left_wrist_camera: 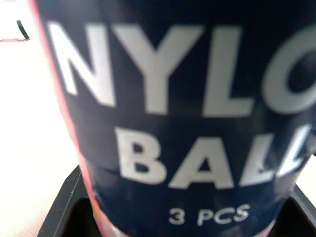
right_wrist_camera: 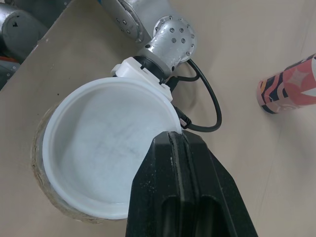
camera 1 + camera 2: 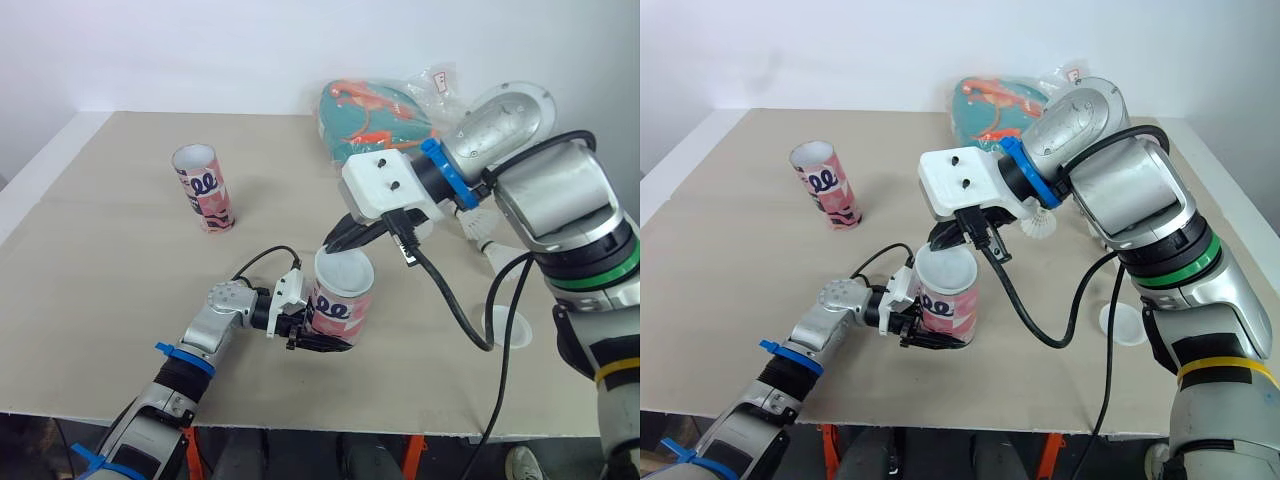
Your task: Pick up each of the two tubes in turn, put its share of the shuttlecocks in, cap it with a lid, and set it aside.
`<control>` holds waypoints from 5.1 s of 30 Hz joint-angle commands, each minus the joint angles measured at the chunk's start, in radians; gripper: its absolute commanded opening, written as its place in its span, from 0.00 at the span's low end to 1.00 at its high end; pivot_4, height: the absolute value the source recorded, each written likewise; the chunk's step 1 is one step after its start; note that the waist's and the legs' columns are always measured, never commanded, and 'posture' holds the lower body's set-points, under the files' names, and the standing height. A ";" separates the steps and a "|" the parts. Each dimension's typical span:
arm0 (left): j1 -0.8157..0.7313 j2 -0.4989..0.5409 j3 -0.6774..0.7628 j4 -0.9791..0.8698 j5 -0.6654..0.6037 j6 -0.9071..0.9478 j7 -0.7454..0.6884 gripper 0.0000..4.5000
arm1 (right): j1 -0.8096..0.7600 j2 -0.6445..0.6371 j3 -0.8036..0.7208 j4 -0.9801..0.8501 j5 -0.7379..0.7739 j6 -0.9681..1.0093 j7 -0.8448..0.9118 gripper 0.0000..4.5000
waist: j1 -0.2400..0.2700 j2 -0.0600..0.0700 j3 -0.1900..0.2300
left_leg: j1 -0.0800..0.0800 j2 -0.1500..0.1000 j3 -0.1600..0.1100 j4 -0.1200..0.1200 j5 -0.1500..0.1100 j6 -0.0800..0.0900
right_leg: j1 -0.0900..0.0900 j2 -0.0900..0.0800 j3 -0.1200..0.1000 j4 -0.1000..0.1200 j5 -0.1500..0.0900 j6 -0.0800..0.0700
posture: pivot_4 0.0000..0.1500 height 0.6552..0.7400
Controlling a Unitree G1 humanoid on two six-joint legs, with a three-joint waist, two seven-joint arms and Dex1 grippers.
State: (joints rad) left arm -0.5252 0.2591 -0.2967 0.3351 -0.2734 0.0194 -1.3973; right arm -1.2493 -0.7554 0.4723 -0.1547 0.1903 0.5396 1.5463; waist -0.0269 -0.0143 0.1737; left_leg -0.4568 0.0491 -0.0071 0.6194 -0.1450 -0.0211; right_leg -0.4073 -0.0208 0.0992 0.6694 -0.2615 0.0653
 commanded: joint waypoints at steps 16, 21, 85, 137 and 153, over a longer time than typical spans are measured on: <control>0.025 0.040 -0.022 0.018 0.028 0.022 0.000 0.59 | 0.053 -0.063 0.003 -0.117 -0.035 -0.113 0.053 0.01 | 0.000 0.000 0.000 | 0.001 0.000 0.000 0.000 0.000 0.000 | 0.000 0.000 0.000 0.001 -0.001 0.000 | 1.00 0.99; 0.027 0.038 -0.026 0.015 0.029 0.023 0.004 0.59 | 0.074 -0.065 0.000 -0.111 -0.071 -0.137 0.028 0.01 | 0.000 0.000 -0.001 | 0.001 0.000 0.000 0.000 0.000 0.000 | 0.001 0.000 0.000 0.001 -0.001 0.000 | 1.00 0.99; 0.018 0.026 -0.027 0.031 0.024 0.030 0.005 0.59 | 0.102 0.029 -0.152 0.028 0.060 0.050 0.030 0.01 | -0.017 -0.003 -0.023 | 0.018 0.003 0.000 -0.003 -0.011 -0.002 | 0.016 0.002 0.001 0.000 -0.012 -0.005 | 1.00 0.99; 0.005 -0.013 0.000 0.062 0.022 -0.018 0.052 0.59 | 0.260 -0.114 -0.397 -0.053 0.323 0.246 -0.073 0.93 | 0.010 -0.004 -0.031 | 0.007 0.001 0.001 -0.003 -0.018 -0.001 | 0.005 -0.001 0.000 -0.003 -0.015 -0.003 | 1.00 0.99; -0.055 0.001 0.040 0.109 -0.010 -0.042 -0.006 0.98 | 0.590 -0.186 -0.640 -0.326 0.529 0.402 -0.338 1.00 | 0.004 0.000 -0.026 | 0.006 0.001 0.001 -0.001 -0.018 0.001 | 0.004 0.001 0.004 -0.003 -0.014 0.000 | 1.00 0.99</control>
State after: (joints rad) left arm -0.5713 0.2278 -0.2784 0.4615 -0.2652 -0.0221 -1.3742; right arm -0.6729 -0.9194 -0.1062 -0.4410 0.6793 0.9312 1.2489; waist -0.0228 -0.0141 0.1476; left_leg -0.4506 0.0501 -0.0058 0.6179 -0.1626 -0.0200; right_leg -0.4036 -0.0194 0.1027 0.6666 -0.2752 0.0655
